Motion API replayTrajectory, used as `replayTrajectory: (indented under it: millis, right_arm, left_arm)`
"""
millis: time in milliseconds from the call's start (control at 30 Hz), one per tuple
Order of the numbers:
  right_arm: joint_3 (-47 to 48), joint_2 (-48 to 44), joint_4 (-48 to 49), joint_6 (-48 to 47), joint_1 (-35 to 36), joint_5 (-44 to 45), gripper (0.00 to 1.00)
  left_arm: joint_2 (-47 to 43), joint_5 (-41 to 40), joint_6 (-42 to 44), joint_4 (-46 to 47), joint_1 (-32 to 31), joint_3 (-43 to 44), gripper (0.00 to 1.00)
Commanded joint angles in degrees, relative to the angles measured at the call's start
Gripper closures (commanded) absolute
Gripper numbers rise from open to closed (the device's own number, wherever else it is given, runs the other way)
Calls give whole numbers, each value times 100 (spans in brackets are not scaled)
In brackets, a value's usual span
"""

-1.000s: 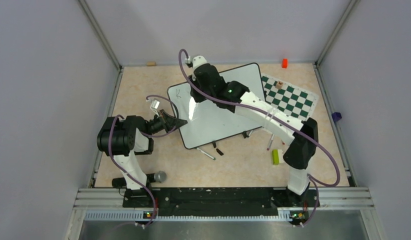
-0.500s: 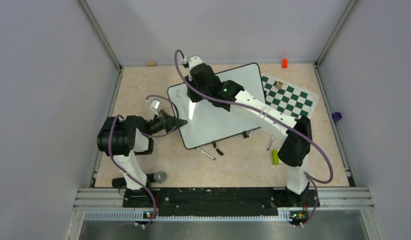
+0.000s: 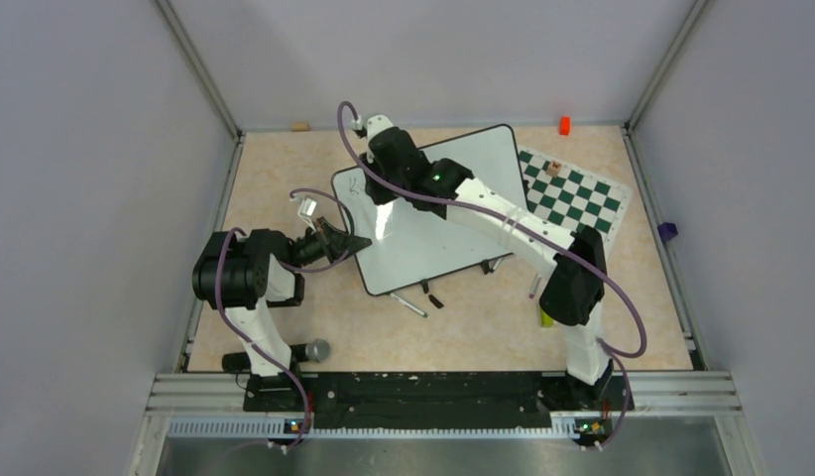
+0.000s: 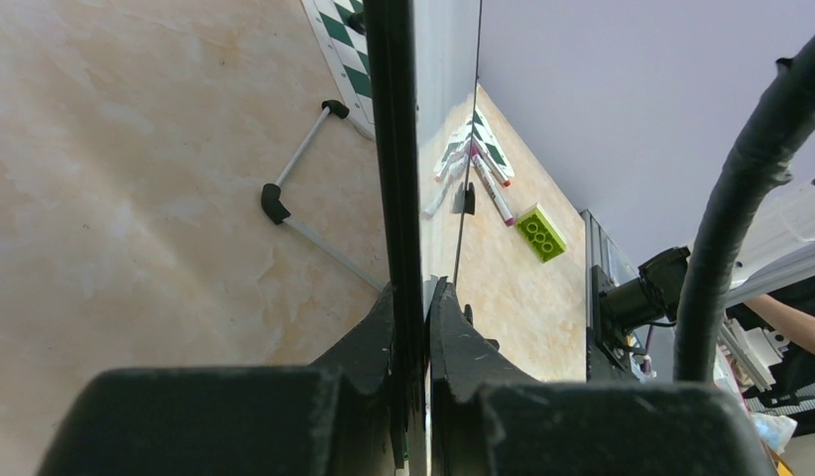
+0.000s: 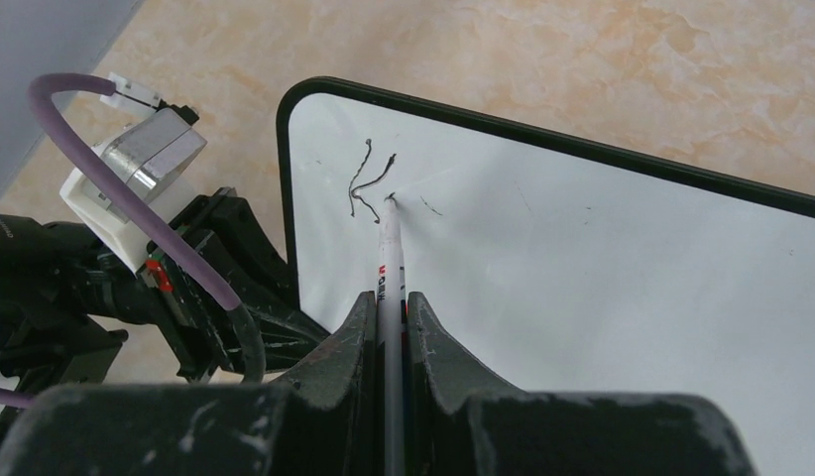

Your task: Write a sentence on the whiteboard

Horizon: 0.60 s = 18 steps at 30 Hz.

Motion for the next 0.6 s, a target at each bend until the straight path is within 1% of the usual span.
replayTrajectory:
  millis: [0,300,567]
  right_arm:
    - [337,83,-33,12,-34,103,100]
    - [329,42,-178,-10,-37,463,100]
    - [498,128,-174,-29,-34,471,100]
  left_arm:
    - [358,140,1161,235,-129,-268,100]
    - [356,131,1177,238,-125,-268,100]
    - [345,127,1180,233,-127,-277,100]
